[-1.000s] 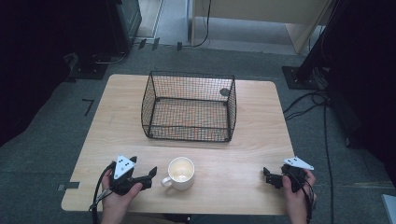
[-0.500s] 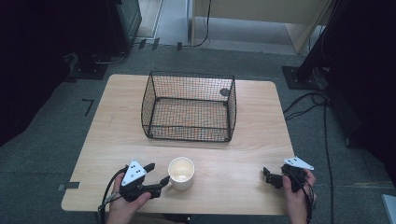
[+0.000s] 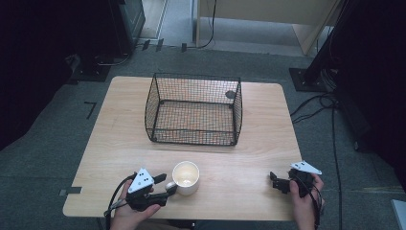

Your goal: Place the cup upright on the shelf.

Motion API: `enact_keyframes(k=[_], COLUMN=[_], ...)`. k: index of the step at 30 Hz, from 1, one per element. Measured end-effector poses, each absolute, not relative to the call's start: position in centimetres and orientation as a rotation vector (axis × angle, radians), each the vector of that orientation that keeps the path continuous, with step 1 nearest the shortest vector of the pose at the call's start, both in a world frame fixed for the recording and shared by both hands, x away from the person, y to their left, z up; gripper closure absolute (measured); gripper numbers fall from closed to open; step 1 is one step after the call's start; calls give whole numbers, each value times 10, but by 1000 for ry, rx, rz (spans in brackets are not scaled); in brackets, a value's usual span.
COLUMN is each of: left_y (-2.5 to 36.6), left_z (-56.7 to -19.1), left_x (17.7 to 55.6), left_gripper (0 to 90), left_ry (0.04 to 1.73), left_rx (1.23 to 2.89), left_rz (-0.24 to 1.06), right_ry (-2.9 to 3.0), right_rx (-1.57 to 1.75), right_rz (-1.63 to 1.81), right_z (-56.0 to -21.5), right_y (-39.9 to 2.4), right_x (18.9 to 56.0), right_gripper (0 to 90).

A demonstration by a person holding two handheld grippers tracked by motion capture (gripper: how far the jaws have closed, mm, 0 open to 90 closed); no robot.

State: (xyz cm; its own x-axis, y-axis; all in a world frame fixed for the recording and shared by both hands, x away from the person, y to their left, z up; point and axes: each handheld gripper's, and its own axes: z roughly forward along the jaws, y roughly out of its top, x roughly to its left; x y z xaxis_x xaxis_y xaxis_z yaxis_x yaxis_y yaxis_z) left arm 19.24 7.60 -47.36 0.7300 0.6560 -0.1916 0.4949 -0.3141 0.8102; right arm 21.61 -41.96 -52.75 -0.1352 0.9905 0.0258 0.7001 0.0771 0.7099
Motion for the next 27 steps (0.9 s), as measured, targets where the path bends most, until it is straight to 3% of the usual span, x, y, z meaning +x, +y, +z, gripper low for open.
enact_keyframes(k=[15, 27], left_y=[68, 63], left_z=[-486, -478], left_x=[190, 187], left_gripper=[757, 809], left_ry=[836, 818], left_rx=[2044, 1981], left_rz=[267, 402], right_ry=[1891, 1890], right_rx=[1668, 1668], right_rz=[813, 812], right_z=[-527, -527], right_y=[-420, -420], right_x=[216, 216], right_gripper=[0, 0])
